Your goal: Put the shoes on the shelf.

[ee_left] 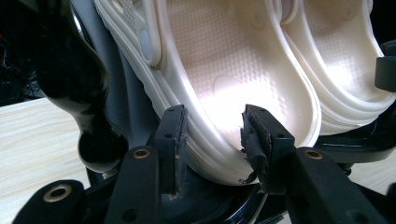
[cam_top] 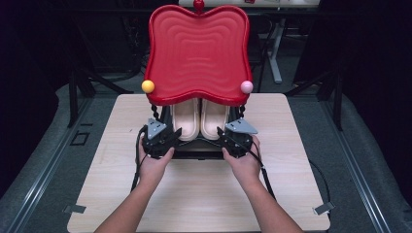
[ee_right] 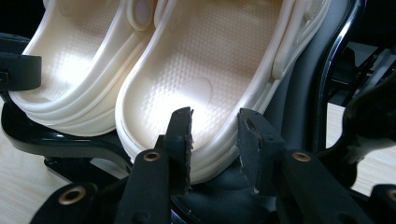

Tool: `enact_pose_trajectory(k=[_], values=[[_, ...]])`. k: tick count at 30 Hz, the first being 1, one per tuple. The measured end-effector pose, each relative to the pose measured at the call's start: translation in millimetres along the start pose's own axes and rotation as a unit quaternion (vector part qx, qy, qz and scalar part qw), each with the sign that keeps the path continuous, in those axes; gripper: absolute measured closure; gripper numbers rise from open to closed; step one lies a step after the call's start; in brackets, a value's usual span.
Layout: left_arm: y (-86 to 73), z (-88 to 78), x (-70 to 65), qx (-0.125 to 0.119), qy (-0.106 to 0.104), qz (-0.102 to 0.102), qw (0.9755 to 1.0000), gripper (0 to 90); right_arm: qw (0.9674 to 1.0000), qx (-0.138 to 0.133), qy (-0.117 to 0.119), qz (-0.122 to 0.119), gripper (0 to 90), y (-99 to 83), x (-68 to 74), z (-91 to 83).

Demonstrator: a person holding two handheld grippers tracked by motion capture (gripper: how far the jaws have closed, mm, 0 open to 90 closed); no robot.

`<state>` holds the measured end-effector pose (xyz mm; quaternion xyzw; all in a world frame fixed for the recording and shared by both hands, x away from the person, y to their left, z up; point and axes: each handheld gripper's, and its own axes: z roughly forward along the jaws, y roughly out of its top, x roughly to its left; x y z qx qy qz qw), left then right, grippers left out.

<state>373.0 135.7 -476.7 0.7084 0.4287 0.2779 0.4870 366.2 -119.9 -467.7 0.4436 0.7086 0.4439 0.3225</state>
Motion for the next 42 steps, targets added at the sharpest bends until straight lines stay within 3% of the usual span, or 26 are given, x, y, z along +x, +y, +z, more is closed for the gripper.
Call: enact_pose_trajectory(k=[14, 21, 30, 37, 42], values=[[0.0, -2.1, -1.7, 0.001, -0.005, 0.001, 1.0, 55.7, 1.0, -0.005, 0.008, 0.001, 63.0, 0.3, 2.1, -3.4], [0.4, -9.9, -4.5, -0.005, -0.012, 0.007, 0.9999, 53.5, 0.9998, -0.008, 0.013, -0.014, 61.8, 1.4, 5.8, -11.5], [-0.4, -29.0, -2.7, -0.013, -0.02, 0.017, 0.9996, 51.7, 0.9993, -0.009, 0.013, -0.033, 59.5, 0.5, 0.8, -32.8], [-9.9, -45.8, 2.5, -0.011, -0.022, 0.019, 0.9995, 50.6, 0.9986, -0.012, 0.016, -0.049, 58.7, -5.4, -1.9, -51.8], [-19.5, -55.9, 6.7, -0.006, -0.022, 0.019, 0.9996, 49.6, 0.9978, -0.011, 0.004, -0.065, 58.1, -13.3, -6.2, -65.4]])
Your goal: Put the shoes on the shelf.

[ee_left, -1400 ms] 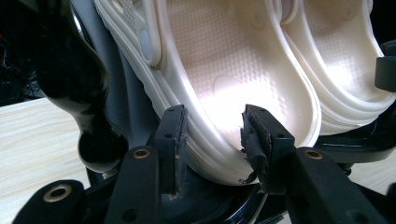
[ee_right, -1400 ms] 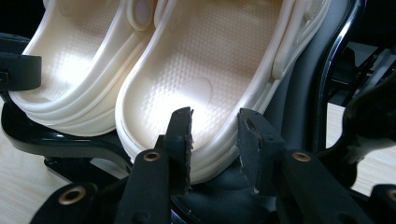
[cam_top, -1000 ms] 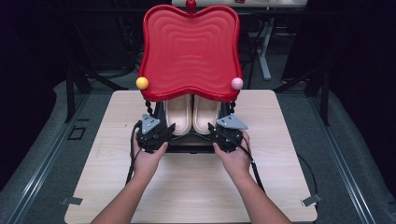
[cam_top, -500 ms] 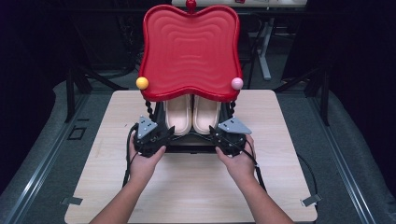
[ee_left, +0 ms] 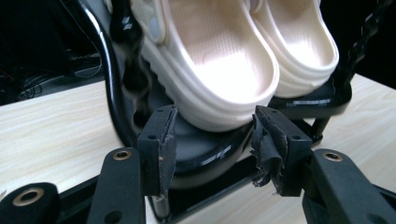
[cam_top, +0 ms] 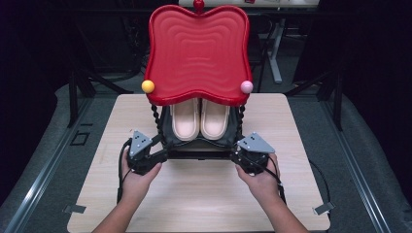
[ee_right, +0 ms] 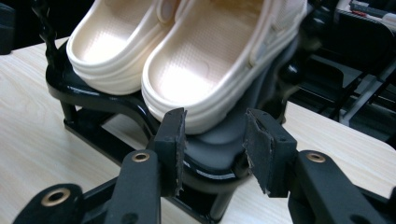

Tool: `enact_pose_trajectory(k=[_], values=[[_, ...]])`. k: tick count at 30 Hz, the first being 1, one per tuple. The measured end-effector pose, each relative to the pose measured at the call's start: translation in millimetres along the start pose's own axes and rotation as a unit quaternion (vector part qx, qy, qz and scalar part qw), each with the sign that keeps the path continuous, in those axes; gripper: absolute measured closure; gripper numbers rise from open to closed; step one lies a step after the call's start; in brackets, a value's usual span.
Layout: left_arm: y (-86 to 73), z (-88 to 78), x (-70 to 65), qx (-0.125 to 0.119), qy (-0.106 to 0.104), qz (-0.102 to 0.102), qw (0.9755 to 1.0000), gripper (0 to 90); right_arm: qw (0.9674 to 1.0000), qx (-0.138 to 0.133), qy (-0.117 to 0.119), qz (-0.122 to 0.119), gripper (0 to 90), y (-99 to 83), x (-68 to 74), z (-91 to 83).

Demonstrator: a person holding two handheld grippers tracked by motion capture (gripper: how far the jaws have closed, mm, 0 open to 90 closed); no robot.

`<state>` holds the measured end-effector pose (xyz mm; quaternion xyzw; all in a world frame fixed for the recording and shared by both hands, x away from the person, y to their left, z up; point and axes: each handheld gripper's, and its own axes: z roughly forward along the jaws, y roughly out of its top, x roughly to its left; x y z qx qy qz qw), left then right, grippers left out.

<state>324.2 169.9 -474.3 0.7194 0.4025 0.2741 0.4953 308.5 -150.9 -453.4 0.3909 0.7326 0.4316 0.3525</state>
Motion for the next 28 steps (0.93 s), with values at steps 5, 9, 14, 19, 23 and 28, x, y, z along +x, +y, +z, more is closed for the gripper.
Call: enact_pose_trajectory(k=[5, 9, 14, 19, 23, 28], values=[[-15.3, -13.5, 6.8, 0.012, 0.006, 0.001, 0.9999, 48.3, 1.0, 0.005, 0.0, 0.006, 57.4, -13.1, -5.0, -13.3], [-26.5, -19.7, 10.6, 0.02, 0.009, -0.003, 0.9998, 47.1, 0.9998, 0.009, 0.0, 0.016, 56.6, -26.6, -6.8, -19.4], [-41.7, -23.8, 14.3, 0.032, 0.011, -0.003, 0.9994, 45.6, 0.9995, 0.028, -0.001, 0.013, 56.0, -43.9, -7.1, -24.3], [-56.4, -23.4, 19.0, 0.048, 0.019, -0.004, 0.9987, 45.0, 0.9995, 0.03, 0.0, 0.01, 55.3, -58.5, -5.5, -22.9], [-62.5, -20.9, 22.0, 0.052, 0.022, -0.011, 0.9983, 44.3, 0.9995, 0.031, -0.005, 0.008, 54.5, -68.0, -4.8, -19.3], [-65.7, -19.1, 22.0, 0.054, 0.023, -0.006, 0.9983, 43.9, 0.9989, 0.045, -0.006, 0.006, 52.6, -81.1, -6.6, -14.9]])
